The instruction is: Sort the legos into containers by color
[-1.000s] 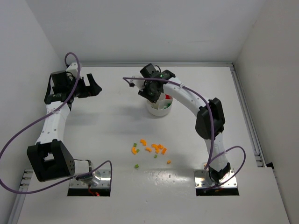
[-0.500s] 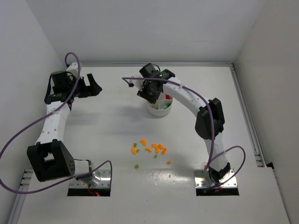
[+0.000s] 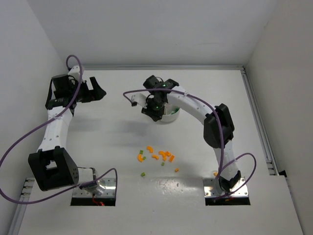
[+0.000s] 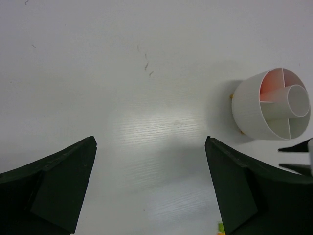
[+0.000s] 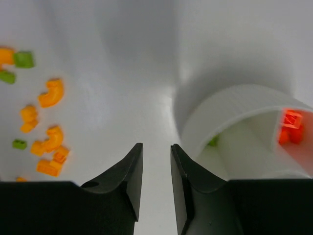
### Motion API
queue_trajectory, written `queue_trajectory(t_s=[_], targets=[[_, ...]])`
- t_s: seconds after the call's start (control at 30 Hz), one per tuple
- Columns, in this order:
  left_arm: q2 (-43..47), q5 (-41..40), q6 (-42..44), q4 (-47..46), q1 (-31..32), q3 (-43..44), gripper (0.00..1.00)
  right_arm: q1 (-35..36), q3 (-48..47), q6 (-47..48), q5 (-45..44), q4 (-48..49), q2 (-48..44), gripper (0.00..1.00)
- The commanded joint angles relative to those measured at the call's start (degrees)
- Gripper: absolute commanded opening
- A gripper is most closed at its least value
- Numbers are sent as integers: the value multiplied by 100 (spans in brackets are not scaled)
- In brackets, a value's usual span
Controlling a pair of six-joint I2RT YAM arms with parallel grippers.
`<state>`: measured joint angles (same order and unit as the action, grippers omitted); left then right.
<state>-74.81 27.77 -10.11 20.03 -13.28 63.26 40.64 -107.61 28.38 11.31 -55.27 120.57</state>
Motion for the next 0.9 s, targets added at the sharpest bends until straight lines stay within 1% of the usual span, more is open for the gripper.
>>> queue_trajectory(t_s=[0.0, 0.07, 0.13, 0.23, 0.3, 0.37, 0.47, 0.5, 0.57, 0.6, 0.67, 0.73, 0.77, 0.8, 0.87], targets=[[124, 342, -377, -210, -315, 81, 99, 469, 170, 633, 898, -257, -18, 29], [-33, 413, -492, -210, -421, 81, 99, 628, 170, 774, 952, -432, 211, 29], [-86, 518, -598, -210, -588, 142, 99, 813, -75, 774, 1092, -651, 553, 35], [-87, 519, -598, -210, -694, 195, 99, 980, -304, 634, 1093, -713, 748, 45], [-87, 519, -598, -88, -746, 274, 99, 981, -374, 389, 1093, -618, 748, 49], [-87, 370, -658, 35, -808, 414, 99, 1033, -374, 239, 1093, -617, 748, 50], [-87, 264, -598, 387, -860, 476, 99, 1033, -454, -86, 953, -704, 748, 50], [-87, 386, -406, 440, -861, 476, 99, 1033, -454, -235, 952, -609, 748, 50], [54, 387, -352, 440, -861, 389, 99, 1033, -454, -464, 900, -608, 748, 49], [123, 387, -177, 440, -861, 388, 99, 1094, -401, -578, 838, -556, 748, 49], [255, 501, 17, 344, -861, 82, 99, 1147, -401, -885, 838, -503, 809, 45], [309, 449, -44, 264, -939, -121, 99, 1209, -129, -1080, 838, -310, 731, 44], [387, 570, -44, 264, -940, -174, 99, 1287, 20, -1193, 759, -231, 652, 42], [492, 572, -44, 334, -940, -235, 99, 1288, 299, -1282, 759, -143, 582, 42], [651, 440, 140, 458, -992, -349, 99, 1341, 451, -1431, 854, -2, 468, 41]])
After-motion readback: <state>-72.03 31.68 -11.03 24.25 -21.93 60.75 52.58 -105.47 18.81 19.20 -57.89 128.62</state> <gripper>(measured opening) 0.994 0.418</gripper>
